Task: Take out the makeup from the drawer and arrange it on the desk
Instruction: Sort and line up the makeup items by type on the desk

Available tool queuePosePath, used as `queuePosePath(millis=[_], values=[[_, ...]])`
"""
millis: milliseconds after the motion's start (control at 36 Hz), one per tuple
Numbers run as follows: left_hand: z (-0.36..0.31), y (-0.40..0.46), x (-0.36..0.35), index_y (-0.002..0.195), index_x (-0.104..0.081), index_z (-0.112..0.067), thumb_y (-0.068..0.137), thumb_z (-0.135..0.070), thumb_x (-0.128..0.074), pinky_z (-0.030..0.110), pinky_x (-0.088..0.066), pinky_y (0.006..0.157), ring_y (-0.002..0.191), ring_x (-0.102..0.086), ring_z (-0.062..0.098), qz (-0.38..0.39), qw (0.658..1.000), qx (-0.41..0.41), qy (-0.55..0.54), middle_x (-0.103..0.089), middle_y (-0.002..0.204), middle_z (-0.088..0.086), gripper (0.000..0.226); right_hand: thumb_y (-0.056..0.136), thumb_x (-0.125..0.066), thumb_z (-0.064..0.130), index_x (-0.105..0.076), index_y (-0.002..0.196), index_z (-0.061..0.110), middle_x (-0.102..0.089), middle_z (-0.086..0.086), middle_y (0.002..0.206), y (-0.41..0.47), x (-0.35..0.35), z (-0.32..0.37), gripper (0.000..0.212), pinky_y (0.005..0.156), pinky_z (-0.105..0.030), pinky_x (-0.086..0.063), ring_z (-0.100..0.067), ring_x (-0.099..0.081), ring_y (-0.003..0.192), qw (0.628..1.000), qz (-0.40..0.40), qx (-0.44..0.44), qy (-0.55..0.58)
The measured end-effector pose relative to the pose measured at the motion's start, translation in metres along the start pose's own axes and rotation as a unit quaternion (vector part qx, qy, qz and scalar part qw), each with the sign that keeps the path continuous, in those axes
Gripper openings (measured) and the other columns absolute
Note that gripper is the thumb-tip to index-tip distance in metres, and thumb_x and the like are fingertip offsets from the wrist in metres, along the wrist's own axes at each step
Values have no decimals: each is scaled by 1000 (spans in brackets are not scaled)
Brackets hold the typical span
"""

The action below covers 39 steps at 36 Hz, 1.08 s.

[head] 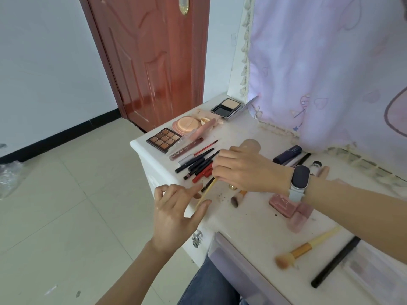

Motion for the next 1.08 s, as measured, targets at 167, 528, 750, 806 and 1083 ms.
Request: queuePosePath(millis=[167,528,750,806,1083], values=[[-5,2,4,70,-70,-9,83,-14,-66,32,-38,68,64,-54,10,-20,1000,-12,3,-65,66,-5,15,84,-64,9,-68,87,10,-65,-2,88,-1,-2,1,5,64,-28,-42,-20,-60,80,1000,11,-1,2],[4,-12,-5,68,-68,-12,83,-16,-65,30,-37,70,66,-51,8,-2,999,-17,33,-64,64,-7,16,88,-43,-1,-42,137,18,-47,0,136,-78,-38,-116,53,96,-42,-36,-22,-41,119,941,103,-311,84],[1,3,-18,68,-71,-18,83,-22,-64,30,-36,69,63,-56,14,47,997,0,59,-61,63,-11,17,87,-49,10,-35,140,29,-39,9,141,-69,-61,-126,58,102,-38,-32,-17,-33,124,940,231,-244,51],[-1,6,-23,69,-71,-19,83,-23,-64,29,-34,69,64,-56,16,66,996,6,67,-62,64,-10,16,87,-50,14,-36,138,30,-41,10,138,-67,-61,-128,55,100,-37,-34,-15,-34,123,942,244,-229,22],[-2,21,-43,66,-71,-20,76,-21,-70,29,-29,68,64,-53,18,96,990,36,101,-62,66,-7,10,88,-51,12,-37,132,26,-42,7,136,-106,-55,-151,48,90,-32,-35,-15,-34,124,921,268,-281,-9]])
Point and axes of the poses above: each hand's wrist, its own y-axis towards the middle knuckle, its own x-axis out of the back of the hand, z = x × y, the point moved 10 cm from there along y, towards the middle knuckle
